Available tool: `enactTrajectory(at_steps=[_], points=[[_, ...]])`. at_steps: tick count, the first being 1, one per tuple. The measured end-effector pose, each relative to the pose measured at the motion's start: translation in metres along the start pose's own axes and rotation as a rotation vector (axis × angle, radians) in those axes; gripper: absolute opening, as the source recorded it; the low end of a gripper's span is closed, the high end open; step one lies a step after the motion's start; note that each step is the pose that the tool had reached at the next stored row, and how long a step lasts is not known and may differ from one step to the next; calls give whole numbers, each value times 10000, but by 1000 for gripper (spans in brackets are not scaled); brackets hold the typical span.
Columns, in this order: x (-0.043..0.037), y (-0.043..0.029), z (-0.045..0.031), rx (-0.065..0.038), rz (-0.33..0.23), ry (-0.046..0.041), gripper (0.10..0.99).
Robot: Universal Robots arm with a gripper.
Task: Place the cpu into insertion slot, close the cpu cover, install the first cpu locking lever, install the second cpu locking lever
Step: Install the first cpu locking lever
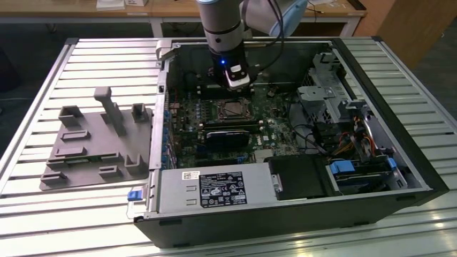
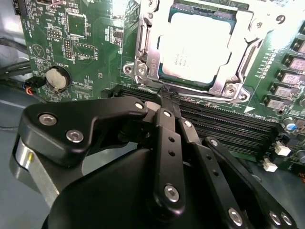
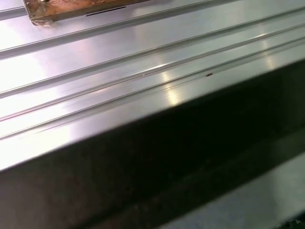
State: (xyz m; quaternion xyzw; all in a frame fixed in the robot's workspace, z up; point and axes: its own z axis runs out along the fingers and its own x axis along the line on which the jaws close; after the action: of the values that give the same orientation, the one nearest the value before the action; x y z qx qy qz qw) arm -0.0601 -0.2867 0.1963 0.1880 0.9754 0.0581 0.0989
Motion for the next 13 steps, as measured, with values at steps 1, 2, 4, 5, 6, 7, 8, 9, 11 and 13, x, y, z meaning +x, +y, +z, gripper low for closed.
enactTrajectory(at_steps=[1, 2, 4, 5, 6, 7, 8, 9, 11, 13], points=[[0, 1, 3, 4, 21, -3, 106], [2, 3, 5, 8, 41, -6, 106], [6, 15, 9, 14, 71, -12, 106], [8, 21, 10, 15, 83, -14, 106], [8, 25, 12, 16, 94, -14, 106], [6, 25, 12, 18, 106, -17, 106], [5, 26, 13, 23, 121, -20, 106], [4, 27, 15, 29, 139, -25, 106], [0, 28, 18, 49, 176, -34, 106], [-3, 28, 20, 80, 206, -50, 106]])
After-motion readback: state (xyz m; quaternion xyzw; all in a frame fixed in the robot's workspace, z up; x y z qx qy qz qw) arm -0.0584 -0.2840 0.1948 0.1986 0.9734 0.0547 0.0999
